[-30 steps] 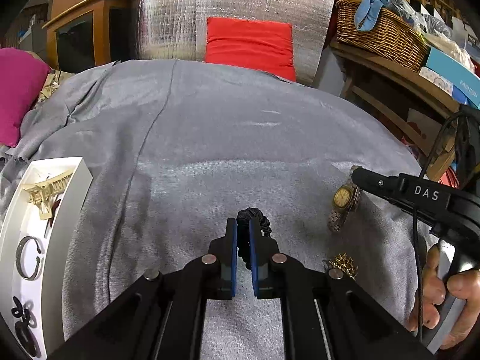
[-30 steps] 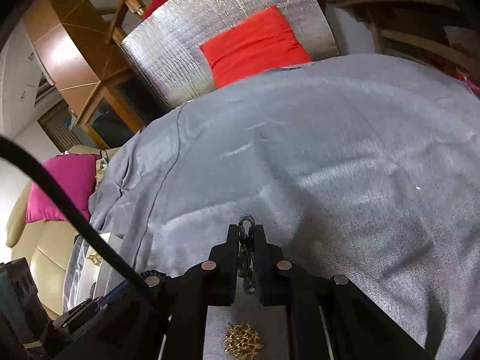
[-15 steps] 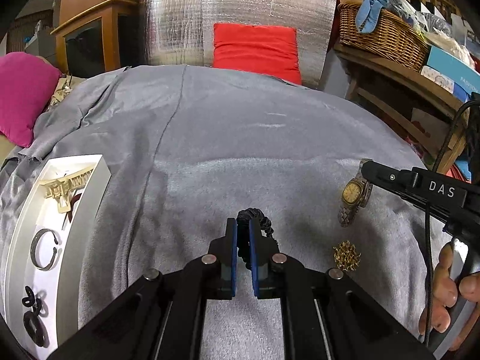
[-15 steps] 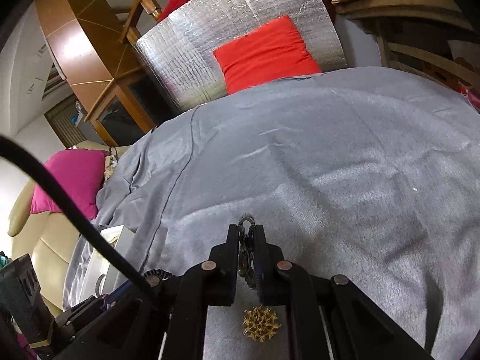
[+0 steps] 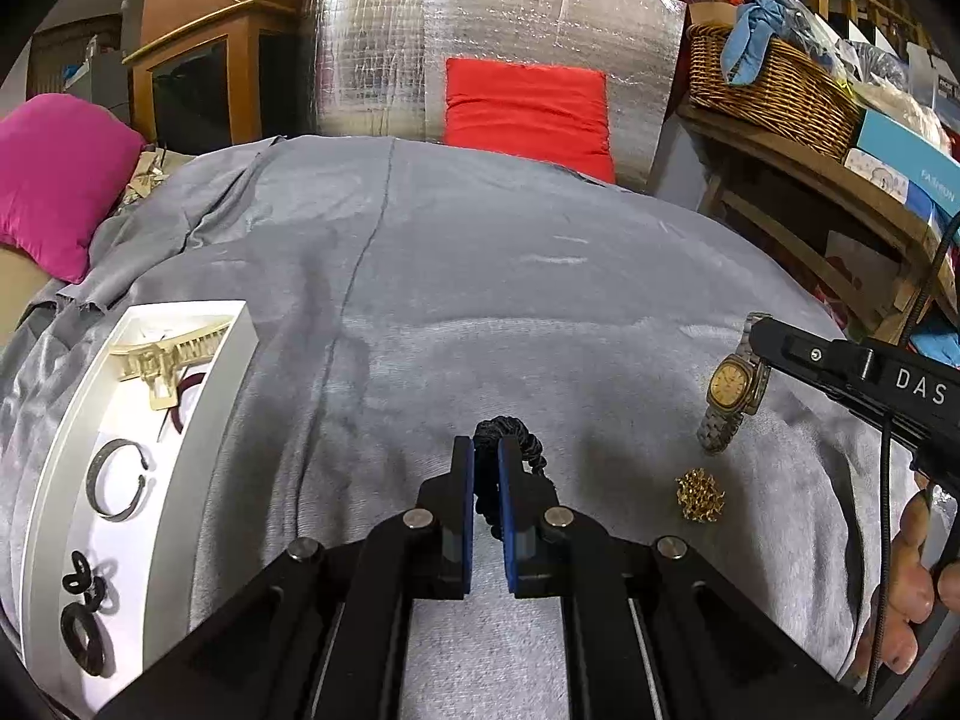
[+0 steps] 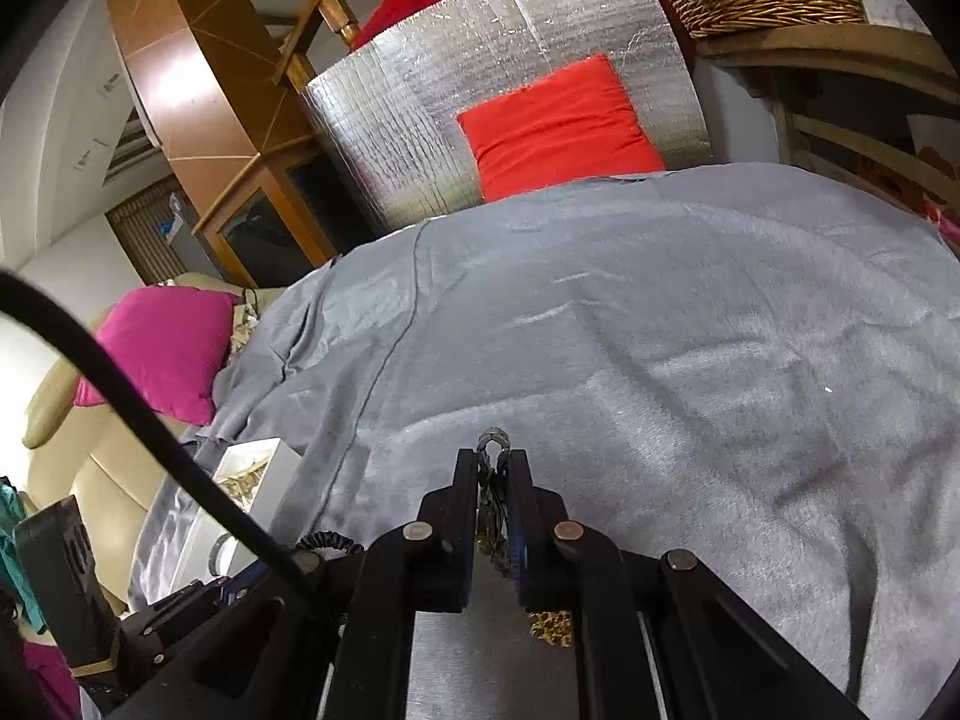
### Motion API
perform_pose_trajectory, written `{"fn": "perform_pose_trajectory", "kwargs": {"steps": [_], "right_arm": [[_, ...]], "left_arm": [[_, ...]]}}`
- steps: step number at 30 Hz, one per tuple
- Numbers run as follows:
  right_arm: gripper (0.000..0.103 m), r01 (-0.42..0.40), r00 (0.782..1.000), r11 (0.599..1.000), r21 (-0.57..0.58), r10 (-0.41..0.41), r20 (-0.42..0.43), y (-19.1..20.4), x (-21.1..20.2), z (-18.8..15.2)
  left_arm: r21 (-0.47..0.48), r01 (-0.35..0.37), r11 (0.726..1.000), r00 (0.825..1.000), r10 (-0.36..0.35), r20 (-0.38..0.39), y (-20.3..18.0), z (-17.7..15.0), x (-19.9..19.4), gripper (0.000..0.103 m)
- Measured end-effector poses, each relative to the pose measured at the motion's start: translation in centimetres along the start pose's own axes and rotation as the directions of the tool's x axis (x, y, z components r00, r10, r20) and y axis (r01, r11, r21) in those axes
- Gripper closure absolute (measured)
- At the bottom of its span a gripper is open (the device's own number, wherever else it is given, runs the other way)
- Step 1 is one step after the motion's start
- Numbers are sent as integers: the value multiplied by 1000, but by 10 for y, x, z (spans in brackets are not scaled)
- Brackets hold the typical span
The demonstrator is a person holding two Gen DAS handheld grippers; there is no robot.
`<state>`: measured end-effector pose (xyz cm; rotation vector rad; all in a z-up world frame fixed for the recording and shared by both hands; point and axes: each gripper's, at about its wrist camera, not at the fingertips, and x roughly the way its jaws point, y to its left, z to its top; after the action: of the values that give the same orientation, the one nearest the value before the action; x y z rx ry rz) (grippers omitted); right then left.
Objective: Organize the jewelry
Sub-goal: 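Carry the scrunchie in the left tool and watch in the right tool to the white tray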
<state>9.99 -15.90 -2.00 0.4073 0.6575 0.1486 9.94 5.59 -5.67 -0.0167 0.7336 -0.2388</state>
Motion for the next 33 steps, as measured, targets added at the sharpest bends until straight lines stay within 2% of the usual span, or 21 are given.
{"fn": "perform_pose_trajectory", "kwargs": {"steps": [6, 13, 17, 21, 26, 29, 33], "right_arm": [[93, -3, 1000, 1000, -1, 3, -25, 7, 12, -6], [93, -65, 998, 998, -25, 64, -25, 37, 25, -4], [93, -90, 995, 995, -52, 88, -40, 58, 37, -7], [93, -125, 992, 990, -72, 122, -44, 81, 45, -10], [93, -166, 986, 982, -95, 163, -42, 107, 48, -12], [93, -210, 977, 972, -101, 206, -45, 126, 49, -15], [93, -277, 960, 953, -121, 271, -67, 154, 52, -20]], "left_arm": [[4, -9, 1000, 1000, 9, 8, 8, -2, -9, 95], [-28, -19, 999, 999, 20, 31, 33, -3, -30, 95], [-76, -28, 997, 998, 32, 47, 57, -3, -47, 95], [-135, -65, 989, 995, 74, 63, 85, -4, -64, 95], [-226, -143, 964, 987, 157, 45, 128, -11, -81, 95], [-253, -199, 947, 976, 215, 40, 143, -17, -90, 95], [-266, -240, 934, 965, 259, 37, 155, -27, -102, 95]]}}
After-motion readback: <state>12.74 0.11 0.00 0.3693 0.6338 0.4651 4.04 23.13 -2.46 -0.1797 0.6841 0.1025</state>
